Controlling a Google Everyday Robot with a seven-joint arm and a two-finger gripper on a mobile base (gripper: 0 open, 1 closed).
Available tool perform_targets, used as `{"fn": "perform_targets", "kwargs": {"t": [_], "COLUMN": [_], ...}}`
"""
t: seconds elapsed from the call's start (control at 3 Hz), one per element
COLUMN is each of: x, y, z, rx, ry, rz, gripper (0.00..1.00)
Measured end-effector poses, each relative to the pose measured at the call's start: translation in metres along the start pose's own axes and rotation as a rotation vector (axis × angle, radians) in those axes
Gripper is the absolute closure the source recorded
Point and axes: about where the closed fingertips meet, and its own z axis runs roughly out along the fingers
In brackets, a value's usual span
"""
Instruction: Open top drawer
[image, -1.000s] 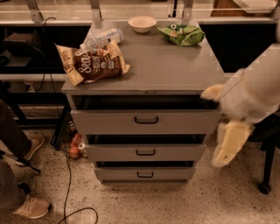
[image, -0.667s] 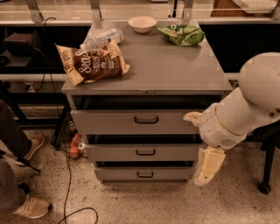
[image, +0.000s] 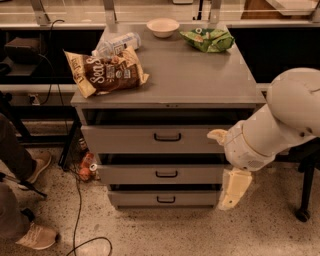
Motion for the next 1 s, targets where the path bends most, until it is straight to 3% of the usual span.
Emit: {"fn": "perform_targets", "kwargs": {"t": [0.33, 0.67, 1.0], "x": [0.01, 0.028, 0.043], "y": [-0.031, -0.082, -0.115], "z": [0.044, 0.085, 0.097], "rx": [0.035, 0.154, 0.256], "ry": [0.012, 0.054, 0.079], "rz": [-0.02, -0.021, 0.005], "gripper": [0.0, 0.0, 0.0]}}
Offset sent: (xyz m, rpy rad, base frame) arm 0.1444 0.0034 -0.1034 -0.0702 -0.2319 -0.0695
